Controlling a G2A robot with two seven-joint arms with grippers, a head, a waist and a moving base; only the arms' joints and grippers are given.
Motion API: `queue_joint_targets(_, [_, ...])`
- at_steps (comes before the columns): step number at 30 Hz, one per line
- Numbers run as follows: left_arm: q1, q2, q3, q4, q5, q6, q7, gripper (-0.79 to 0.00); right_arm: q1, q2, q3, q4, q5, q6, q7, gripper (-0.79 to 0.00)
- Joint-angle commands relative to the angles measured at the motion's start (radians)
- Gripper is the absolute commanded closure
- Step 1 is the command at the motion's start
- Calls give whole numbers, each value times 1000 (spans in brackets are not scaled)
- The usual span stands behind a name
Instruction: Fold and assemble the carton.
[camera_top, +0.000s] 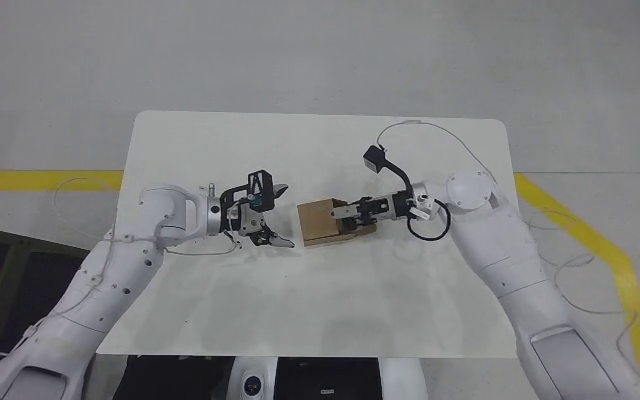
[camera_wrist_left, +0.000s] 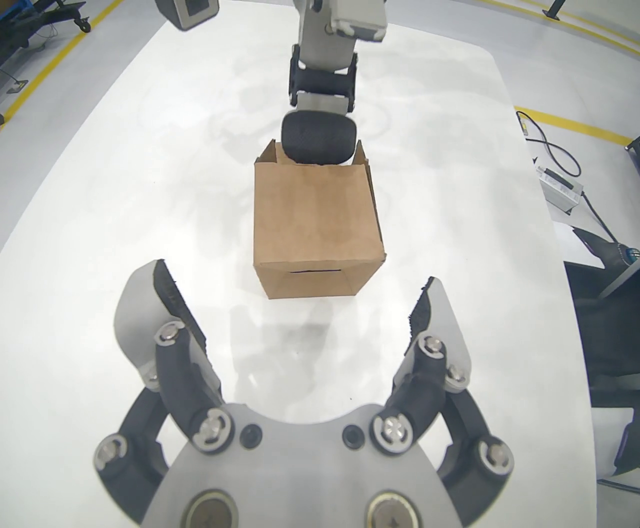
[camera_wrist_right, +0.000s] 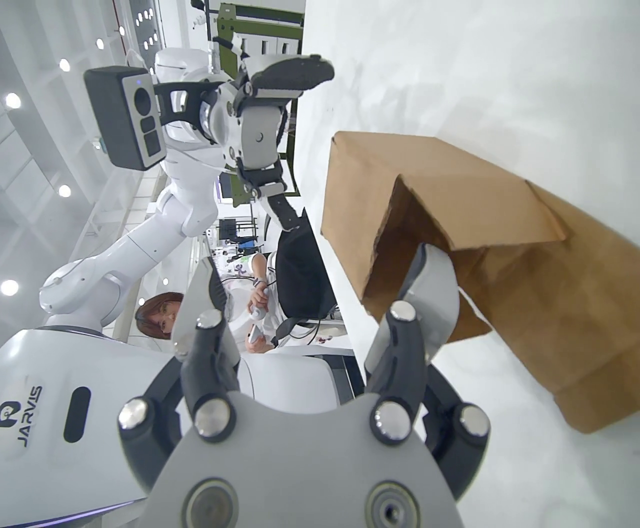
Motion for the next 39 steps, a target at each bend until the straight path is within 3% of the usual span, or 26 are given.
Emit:
queue_joint_targets(1, [-4, -7, 16, 6, 5, 18, 0, -785, -36, 17, 37, -67, -20, 28, 5, -259])
queue_joint_targets(2, [-7, -11, 24, 9, 1, 24, -5, -785, -52, 24, 52, -94, -29, 40, 7, -197])
queue_joint_targets(3, [-10, -14, 31, 13, -8, 29, -10, -785, -66, 31, 67, -118, -40, 52, 9, -34])
queue_joint_targets(4, [-14, -18, 38, 16, -21, 34, -17, -785, -79, 38, 80, -140, -57, 65, 10, 0])
queue_joint_targets(9, [-32, -34, 74, 31, -77, 51, -83, -785, -130, 66, 145, -235, -132, 111, -11, 0])
queue_joint_targets(19, [-84, -63, 107, 76, -149, 126, -162, -785, -133, 67, 150, -241, -136, 111, -16, 0])
queue_joint_targets(24, [-110, -76, 120, 101, -158, 120, -170, -785, -133, 67, 150, -241, -136, 111, -16, 0])
queue_joint_targets(27, [-128, -79, 133, 107, -140, 49, -181, -785, -133, 67, 150, -241, -136, 111, -16, 0])
queue_joint_targets(31, [-143, -80, 131, 118, -92, -23, -150, -785, -133, 67, 150, -241, -136, 111, -16, 0])
queue_joint_targets(39, [-151, -84, 146, 130, -6, -22, -28, -785, -197, 78, 135, -298, -180, 197, -43, 0])
